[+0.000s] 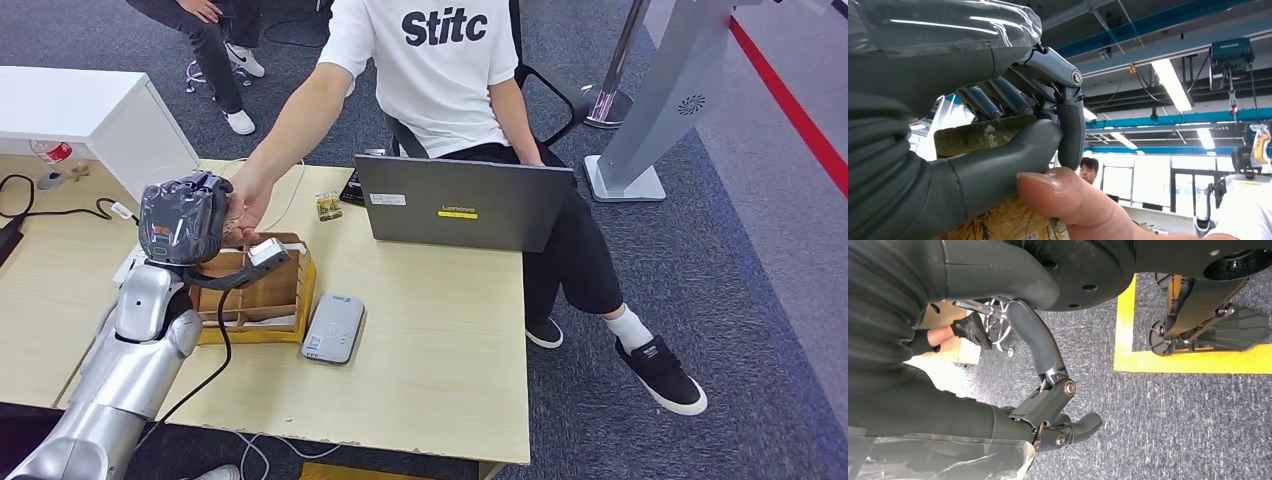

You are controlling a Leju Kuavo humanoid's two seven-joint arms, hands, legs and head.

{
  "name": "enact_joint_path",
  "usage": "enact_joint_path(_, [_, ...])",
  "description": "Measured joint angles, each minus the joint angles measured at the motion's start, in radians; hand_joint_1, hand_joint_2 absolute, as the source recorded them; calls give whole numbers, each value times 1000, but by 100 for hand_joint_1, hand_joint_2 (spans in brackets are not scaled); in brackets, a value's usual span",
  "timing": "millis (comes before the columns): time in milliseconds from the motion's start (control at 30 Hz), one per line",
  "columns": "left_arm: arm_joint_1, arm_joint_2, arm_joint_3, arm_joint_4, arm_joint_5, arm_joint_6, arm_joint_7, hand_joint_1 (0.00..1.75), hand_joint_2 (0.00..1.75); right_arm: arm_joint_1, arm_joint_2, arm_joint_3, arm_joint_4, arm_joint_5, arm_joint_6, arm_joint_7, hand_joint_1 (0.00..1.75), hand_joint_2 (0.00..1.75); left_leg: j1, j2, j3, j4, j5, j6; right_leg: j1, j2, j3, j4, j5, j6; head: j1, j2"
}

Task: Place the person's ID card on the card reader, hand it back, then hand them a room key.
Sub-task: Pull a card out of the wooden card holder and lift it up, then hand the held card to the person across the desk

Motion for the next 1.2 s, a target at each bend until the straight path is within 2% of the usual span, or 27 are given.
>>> enact_joint_path(133, [-17,0,0,8,-1,-6,2,175,175,0,0,0,0,3,0,0,0,175,0,0,0,0,0,0,0,0,0,0,0,0,0,0])
enact_joint_path(167, [-21,1,0,11,-2,-7,3,146,175,0,0,0,0,3,1,0,0,175,0,0,0,0,0,0,0,0,0,0,0,0,0,0])
enact_joint_path(267, [-32,1,0,22,-6,-8,7,25,175,-1,0,0,0,4,1,3,0,175,0,0,0,0,0,0,0,0,0,0,0,0,0,0])
enact_joint_path(300, [-34,1,0,25,-7,-6,10,14,175,-1,0,0,0,5,0,5,0,175,0,0,0,0,0,0,0,0,0,0,0,0,0,0])
enact_joint_path(367, [-33,1,0,28,-4,1,14,14,175,-1,2,0,0,5,0,9,0,175,0,0,0,0,0,0,0,0,0,0,0,0,0,0])
enact_joint_path(500, [-30,1,0,29,4,9,15,0,175,-1,3,0,0,5,0,12,0,175,0,0,-1,0,0,0,0,0,0,0,0,0,0,0])
enact_joint_path(600, [-18,0,4,26,29,24,8,0,175,-1,3,0,0,3,0,15,0,175,0,0,-1,0,0,0,0,0,0,0,0,0,0,0])
enact_joint_path(667, [17,-3,14,-1,81,50,-22,0,175,-1,3,-1,0,-1,-3,16,0,175,0,1,-1,0,0,0,0,1,0,0,0,0,0,0])
enact_joint_path(733, [84,-21,32,-68,166,80,-89,0,175,0,4,-5,0,-7,-10,18,0,175,0,2,0,0,-1,0,0,2,-1,0,0,0,0,0])
enact_joint_path(833, [233,-97,90,-248,373,94,-282,0,175,2,8,-20,0,-24,-27,23,0,175,-1,2,-1,0,-2,1,-1,3,-1,0,-1,1,0,0])
enact_joint_path(900, [362,-172,136,-409,580,94,-435,0,175,4,13,-36,0,-41,-44,30,0,175,-2,5,-1,0,-5,2,-1,6,-1,-1,-2,2,1,0])
enact_joint_path(967, [497,-247,183,-560,796,87,-532,0,175,9,20,-54,0,-58,-61,38,0,175,-2,9,0,0,-8,3,-1,10,-1,-1,-3,3,1,0])
enact_joint_path(1033, [610,-317,259,-679,1010,32,-565,0,175,17,27,-70,1,-67,-75,46,0,175,-2,9,0,0,-9,4,-1,10,-1,-2,-4,4,0,0])
enact_joint_path(1067, [651,-356,322,-721,1130,-28,-570,0,175,20,31,-78,1,-69,-82,51,0,175,-2,8,0,0,-10,4,-1,9,0,-2,-5,5,0,0])
enact_joint_path(1133, [687,-426,483,-738,1349,-185,-574,0,175,25,40,-90,2,-64,-91,63,0,175,-1,5,0,0,-10,4,-1,6,0,-2,-6,4,0,0])
enact_joint_path(1200, [679,-476,658,-673,1479,-320,-572,0,175,26,47,-95,2,-49,-93,78,0,175,-1,5,1,-1,-9,3,-1,5,1,-2,-7,3,0,0])
